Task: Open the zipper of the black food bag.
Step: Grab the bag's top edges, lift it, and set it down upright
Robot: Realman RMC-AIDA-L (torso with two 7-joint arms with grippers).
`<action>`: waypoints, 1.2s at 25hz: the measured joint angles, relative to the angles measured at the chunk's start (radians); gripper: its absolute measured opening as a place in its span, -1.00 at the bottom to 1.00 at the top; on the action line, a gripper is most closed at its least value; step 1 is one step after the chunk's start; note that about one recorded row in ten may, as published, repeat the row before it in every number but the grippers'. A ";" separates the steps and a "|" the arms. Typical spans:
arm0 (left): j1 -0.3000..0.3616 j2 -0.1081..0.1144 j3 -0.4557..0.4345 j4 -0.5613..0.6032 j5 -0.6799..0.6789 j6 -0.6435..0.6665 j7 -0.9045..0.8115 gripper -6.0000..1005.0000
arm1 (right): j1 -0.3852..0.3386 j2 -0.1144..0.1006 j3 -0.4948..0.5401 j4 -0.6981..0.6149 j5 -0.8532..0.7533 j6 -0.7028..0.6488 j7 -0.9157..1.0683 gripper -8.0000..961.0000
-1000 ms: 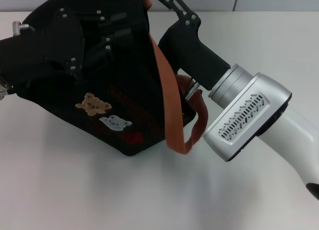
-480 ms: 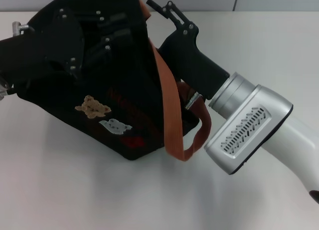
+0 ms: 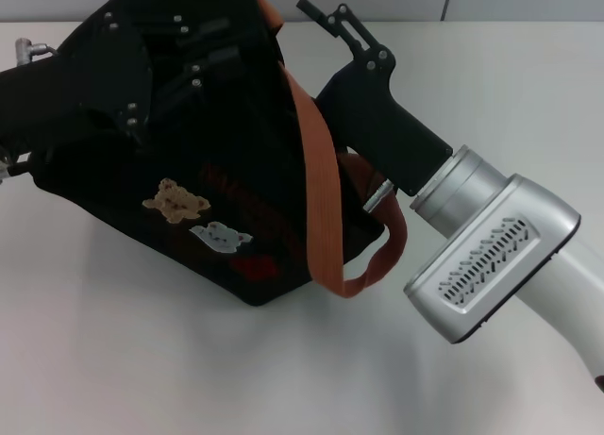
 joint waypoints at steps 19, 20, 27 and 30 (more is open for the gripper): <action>-0.002 -0.004 0.000 -0.001 -0.001 -0.010 0.001 -0.62 | 0.012 0.002 -0.004 -0.006 -0.055 0.056 -0.001 0.28; -0.001 -0.004 0.000 -0.001 -0.001 -0.010 0.001 -0.62 | 0.013 0.002 -0.004 -0.006 -0.056 0.056 -0.001 0.23; 0.000 -0.004 0.002 -0.002 -0.002 -0.010 0.001 -0.62 | 0.014 0.002 -0.007 -0.007 -0.056 0.058 -0.002 -0.33; 0.000 -0.004 0.004 -0.002 -0.002 -0.010 0.001 -0.62 | 0.017 0.002 -0.010 -0.008 -0.056 0.058 -0.003 -0.46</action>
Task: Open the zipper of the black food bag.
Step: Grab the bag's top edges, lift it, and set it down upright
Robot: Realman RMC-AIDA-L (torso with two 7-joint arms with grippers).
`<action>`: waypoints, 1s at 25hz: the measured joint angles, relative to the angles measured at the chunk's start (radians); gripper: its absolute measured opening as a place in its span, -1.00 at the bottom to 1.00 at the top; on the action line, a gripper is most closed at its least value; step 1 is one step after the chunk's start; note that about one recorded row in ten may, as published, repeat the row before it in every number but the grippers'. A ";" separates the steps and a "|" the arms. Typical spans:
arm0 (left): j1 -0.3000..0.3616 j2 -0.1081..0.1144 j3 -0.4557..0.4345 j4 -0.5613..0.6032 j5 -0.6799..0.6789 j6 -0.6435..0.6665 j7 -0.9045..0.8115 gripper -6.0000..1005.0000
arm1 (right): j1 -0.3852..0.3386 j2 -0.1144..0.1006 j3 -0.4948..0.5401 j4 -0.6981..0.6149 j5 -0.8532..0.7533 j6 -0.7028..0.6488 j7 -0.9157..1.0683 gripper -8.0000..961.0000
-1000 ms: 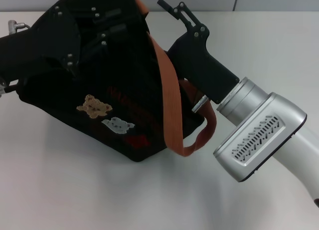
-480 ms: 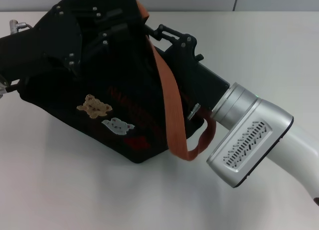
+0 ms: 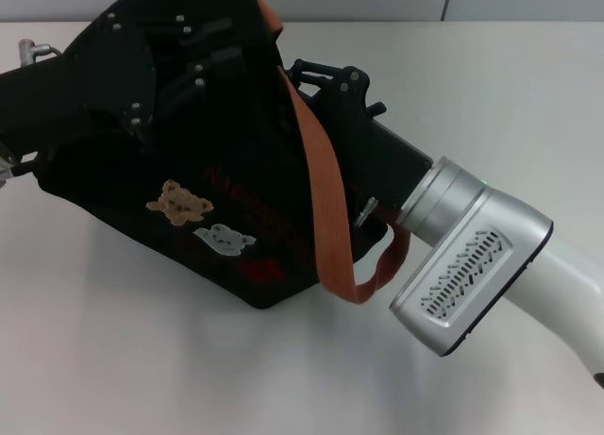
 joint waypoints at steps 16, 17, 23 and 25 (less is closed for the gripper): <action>0.000 0.000 0.000 0.000 0.000 0.000 0.000 -0.62 | 0.002 0.000 0.008 0.000 -0.030 0.022 0.000 -0.83; 0.000 0.000 0.000 0.000 0.000 0.000 0.000 -0.62 | 0.003 0.000 0.008 0.000 -0.031 0.024 0.000 -0.87; 0.000 0.000 0.000 0.000 0.000 0.000 0.000 -0.62 | 0.003 0.000 0.008 0.000 -0.032 0.026 0.000 -0.96; 0.000 0.000 0.000 0.000 0.001 0.000 0.000 -0.62 | 0.003 0.000 0.008 0.000 -0.032 0.026 0.000 -0.98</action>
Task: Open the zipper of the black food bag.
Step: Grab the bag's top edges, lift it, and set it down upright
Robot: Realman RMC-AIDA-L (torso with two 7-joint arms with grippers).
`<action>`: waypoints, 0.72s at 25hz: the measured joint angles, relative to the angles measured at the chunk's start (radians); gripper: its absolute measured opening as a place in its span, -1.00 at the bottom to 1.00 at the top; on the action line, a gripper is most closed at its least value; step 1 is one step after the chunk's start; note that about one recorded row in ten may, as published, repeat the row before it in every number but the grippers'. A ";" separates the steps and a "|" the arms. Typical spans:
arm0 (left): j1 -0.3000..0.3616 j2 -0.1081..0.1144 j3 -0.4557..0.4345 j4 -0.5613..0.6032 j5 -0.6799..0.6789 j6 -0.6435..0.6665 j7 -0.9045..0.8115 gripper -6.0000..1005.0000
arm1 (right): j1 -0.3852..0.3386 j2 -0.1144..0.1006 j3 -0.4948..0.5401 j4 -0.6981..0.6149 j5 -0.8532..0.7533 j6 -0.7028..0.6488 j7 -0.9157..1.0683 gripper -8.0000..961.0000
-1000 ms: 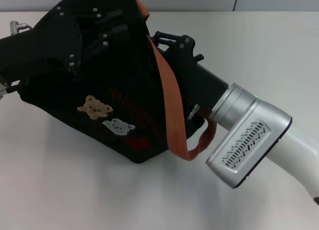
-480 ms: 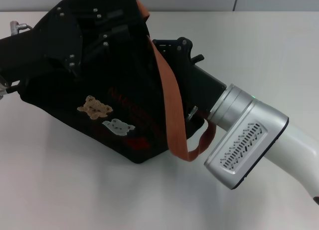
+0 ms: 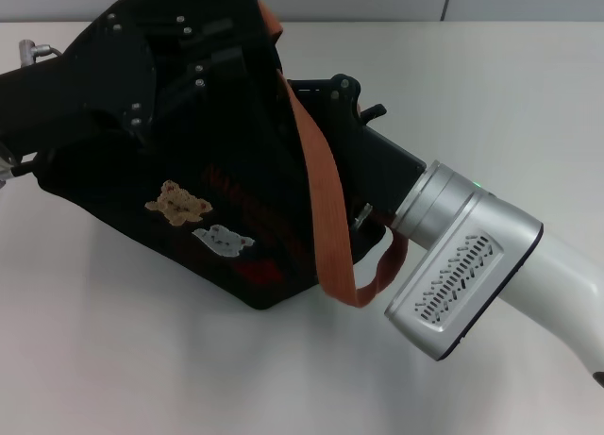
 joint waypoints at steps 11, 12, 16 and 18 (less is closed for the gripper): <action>0.000 0.002 -0.004 0.000 0.000 0.000 0.001 -0.62 | -0.006 0.000 0.010 -0.003 -0.002 0.000 0.002 -0.99; 0.000 0.002 -0.004 0.000 0.000 0.000 0.001 -0.62 | -0.007 0.000 0.010 -0.005 -0.002 0.000 0.004 -0.99; 0.001 0.003 -0.005 0.000 0.000 0.000 0.001 -0.62 | -0.010 0.000 0.011 -0.011 -0.002 -0.003 0.010 -0.99; 0.001 0.004 -0.006 0.000 0.000 0.000 0.001 -0.62 | -0.012 0.000 0.011 -0.013 0.000 -0.002 0.010 -0.99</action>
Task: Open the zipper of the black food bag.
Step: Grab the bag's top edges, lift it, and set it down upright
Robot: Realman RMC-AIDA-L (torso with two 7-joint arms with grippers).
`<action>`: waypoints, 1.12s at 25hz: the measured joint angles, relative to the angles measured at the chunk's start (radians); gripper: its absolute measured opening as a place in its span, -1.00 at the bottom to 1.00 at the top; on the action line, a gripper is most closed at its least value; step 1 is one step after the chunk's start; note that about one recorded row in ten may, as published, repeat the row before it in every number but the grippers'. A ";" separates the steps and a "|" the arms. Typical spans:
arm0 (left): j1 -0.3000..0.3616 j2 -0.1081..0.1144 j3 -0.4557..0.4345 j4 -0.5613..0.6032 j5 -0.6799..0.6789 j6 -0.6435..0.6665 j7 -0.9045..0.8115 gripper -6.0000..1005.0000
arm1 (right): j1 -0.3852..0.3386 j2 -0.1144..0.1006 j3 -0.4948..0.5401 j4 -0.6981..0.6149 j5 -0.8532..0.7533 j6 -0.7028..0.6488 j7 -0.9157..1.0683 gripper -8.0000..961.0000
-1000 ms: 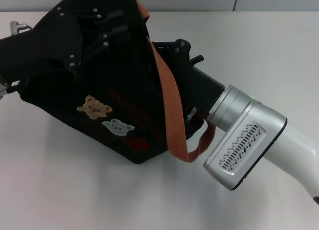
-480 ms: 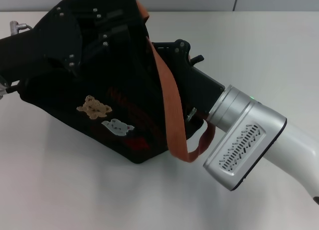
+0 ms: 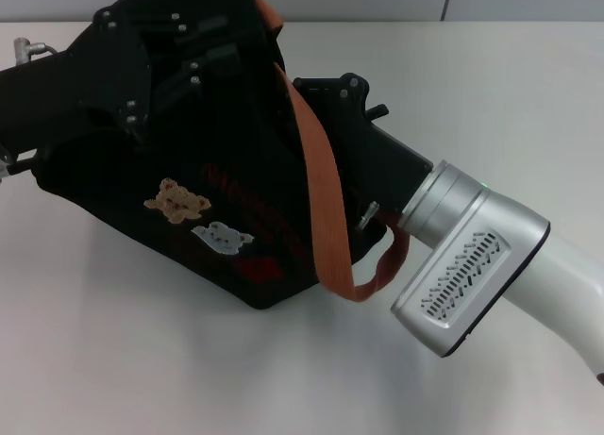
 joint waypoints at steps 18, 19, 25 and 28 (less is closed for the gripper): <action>0.003 0.002 -0.012 0.000 -0.001 -0.002 0.000 -0.61 | -0.028 0.000 0.017 -0.021 0.003 -0.007 0.000 -0.99; 0.004 0.002 -0.012 -0.001 -0.001 -0.002 0.000 -0.61 | -0.029 0.000 0.018 -0.021 0.003 -0.007 0.000 -0.99; 0.004 0.005 -0.013 -0.010 -0.003 -0.002 0.003 -0.61 | -0.047 0.000 0.032 -0.026 0.004 -0.008 0.003 -0.99; 0.004 0.005 -0.013 -0.011 -0.003 -0.001 0.003 -0.61 | -0.053 0.000 0.039 -0.027 0.003 -0.011 0.003 -0.99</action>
